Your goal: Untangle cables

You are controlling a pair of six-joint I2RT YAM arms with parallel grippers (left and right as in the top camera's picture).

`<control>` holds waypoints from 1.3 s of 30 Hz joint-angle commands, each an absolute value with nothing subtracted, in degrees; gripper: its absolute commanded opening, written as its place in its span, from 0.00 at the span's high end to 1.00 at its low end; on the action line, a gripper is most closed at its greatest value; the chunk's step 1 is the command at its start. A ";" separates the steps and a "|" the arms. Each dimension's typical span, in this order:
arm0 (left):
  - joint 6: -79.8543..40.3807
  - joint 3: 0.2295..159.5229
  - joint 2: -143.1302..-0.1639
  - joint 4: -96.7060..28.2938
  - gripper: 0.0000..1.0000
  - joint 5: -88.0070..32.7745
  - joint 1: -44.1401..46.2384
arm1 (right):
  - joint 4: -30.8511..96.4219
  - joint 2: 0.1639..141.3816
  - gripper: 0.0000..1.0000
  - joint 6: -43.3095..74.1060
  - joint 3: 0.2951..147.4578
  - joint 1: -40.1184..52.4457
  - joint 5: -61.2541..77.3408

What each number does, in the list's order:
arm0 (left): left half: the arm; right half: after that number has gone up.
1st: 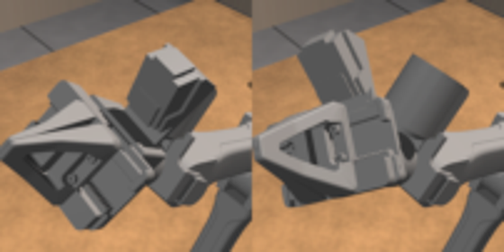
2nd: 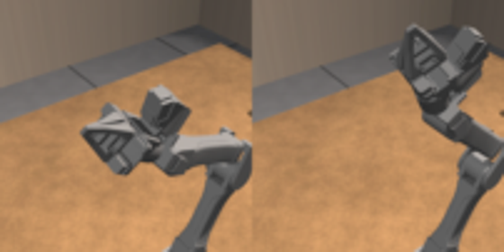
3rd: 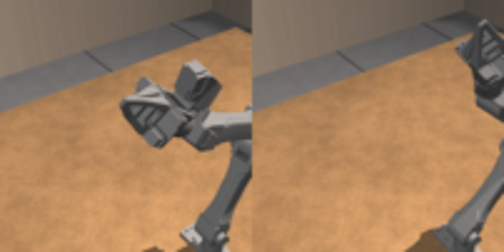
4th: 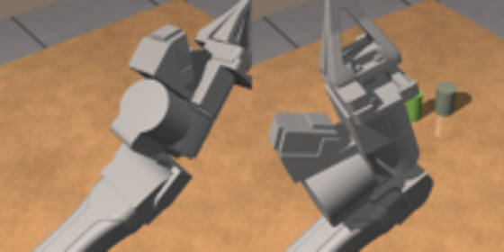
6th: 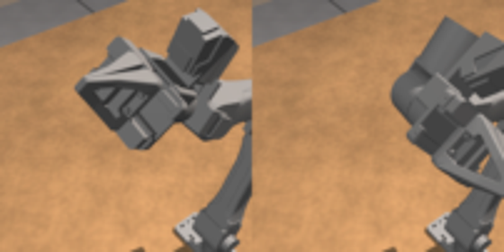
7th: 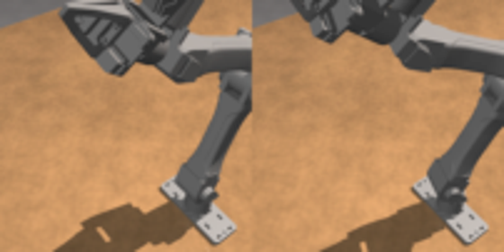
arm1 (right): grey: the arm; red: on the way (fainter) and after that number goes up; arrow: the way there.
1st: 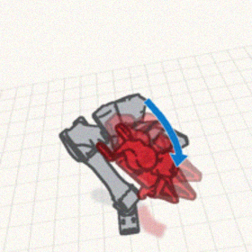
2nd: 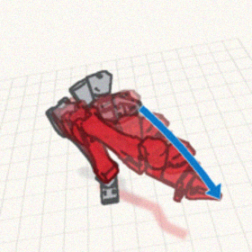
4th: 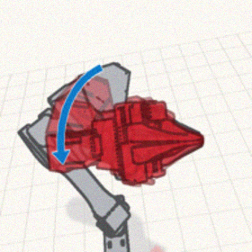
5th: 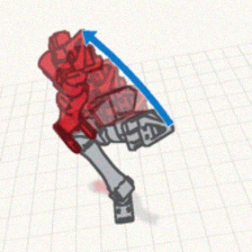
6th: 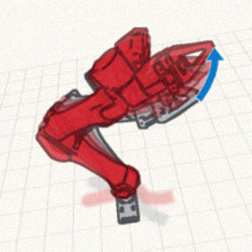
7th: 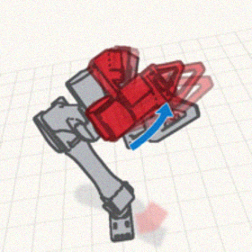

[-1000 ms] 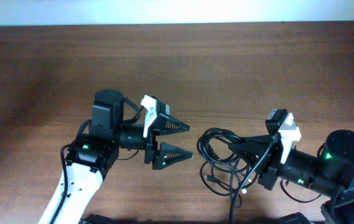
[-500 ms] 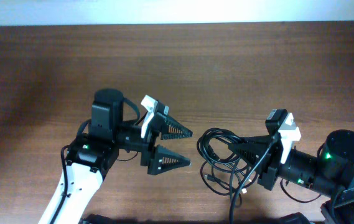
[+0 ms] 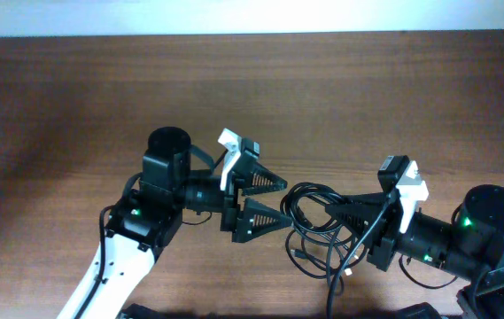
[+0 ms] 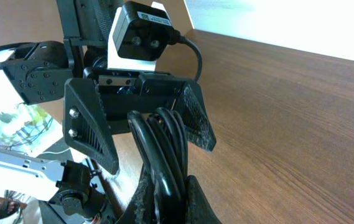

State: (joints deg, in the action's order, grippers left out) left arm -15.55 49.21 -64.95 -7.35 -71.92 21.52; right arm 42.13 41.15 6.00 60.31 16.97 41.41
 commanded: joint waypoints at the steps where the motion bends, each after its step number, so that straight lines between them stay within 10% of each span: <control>1: -16.56 49.82 -64.93 -6.59 0.02 -71.07 21.76 | 41.74 40.86 0.96 6.00 61.04 17.23 41.32; 10: -16.99 49.82 -64.93 -6.42 0.52 -70.48 21.76 | 41.76 40.86 0.96 6.02 61.04 17.26 41.34; 23: -22.94 49.82 -64.93 -2.98 0.29 -70.39 21.85 | 41.76 40.86 0.96 6.00 61.04 17.26 41.76; 39: -27.00 49.82 -64.93 -3.01 1.00 -64.01 24.40 | 41.76 40.86 0.96 6.00 61.04 17.26 41.74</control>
State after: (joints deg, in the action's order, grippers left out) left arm -27.20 49.23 -64.93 -3.14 -66.57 24.38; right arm 42.19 41.45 5.80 60.31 16.97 39.38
